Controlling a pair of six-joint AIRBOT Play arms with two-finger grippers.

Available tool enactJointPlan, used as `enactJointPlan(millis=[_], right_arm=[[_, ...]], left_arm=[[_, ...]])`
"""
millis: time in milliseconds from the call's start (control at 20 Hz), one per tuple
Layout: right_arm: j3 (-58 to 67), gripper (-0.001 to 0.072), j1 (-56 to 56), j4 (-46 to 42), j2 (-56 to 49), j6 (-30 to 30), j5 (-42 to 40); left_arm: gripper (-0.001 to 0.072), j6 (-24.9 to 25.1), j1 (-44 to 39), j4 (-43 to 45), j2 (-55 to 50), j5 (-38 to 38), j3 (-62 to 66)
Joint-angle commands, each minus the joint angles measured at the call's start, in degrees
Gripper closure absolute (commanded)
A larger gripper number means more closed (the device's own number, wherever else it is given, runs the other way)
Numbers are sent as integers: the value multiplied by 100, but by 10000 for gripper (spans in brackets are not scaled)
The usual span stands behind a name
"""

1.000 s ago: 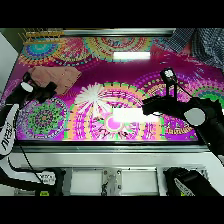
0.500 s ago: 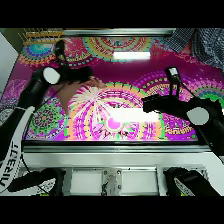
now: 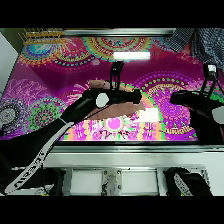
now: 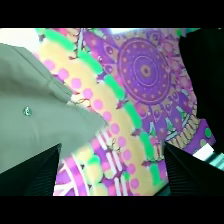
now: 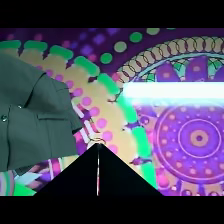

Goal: Fold the clothes and pants, and hang the long-sleeved shirts on hangers.

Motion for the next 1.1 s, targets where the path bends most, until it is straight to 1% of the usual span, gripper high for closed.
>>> enactJointPlan(millis=[0, 150, 300, 450, 500, 650, 700, 800, 1050], right_arm=[[2, 698, -275, -63, 20, 42, 306], [2, 699, -264, -42, 17, 44, 442], [-2, 698, -264, -11, 20, 44, 470], [-2, 699, -264, 118, -7, 44, 463], [-4, 698, -264, 188, -22, 44, 468], [-4, 698, -262, 267, -46, 44, 468], [-4, 699, -262, 267, -46, 44, 468], [-4, 698, -262, 264, -44, 44, 472], [-4, 699, -262, 262, -44, 44, 542]], left_arm=[[26, -212, 669, 68, 181, -597, -273], [26, -232, 1864, 48, 1001, -658, -1403], [26, -236, 3029, 44, 1641, -1117, -2647], [27, -203, 3816, -232, 1779, -1143, -3539], [27, -37, 3947, -487, 1692, -1073, -3685], [27, 750, 3982, -1353, 1088, -1032, -3626], [27, 837, 3915, -1456, 857, -1036, -3493], [27, 846, 3748, -1491, 415, -1126, -3150], [27, 949, 3359, -1447, -326, -1644, -2396]])
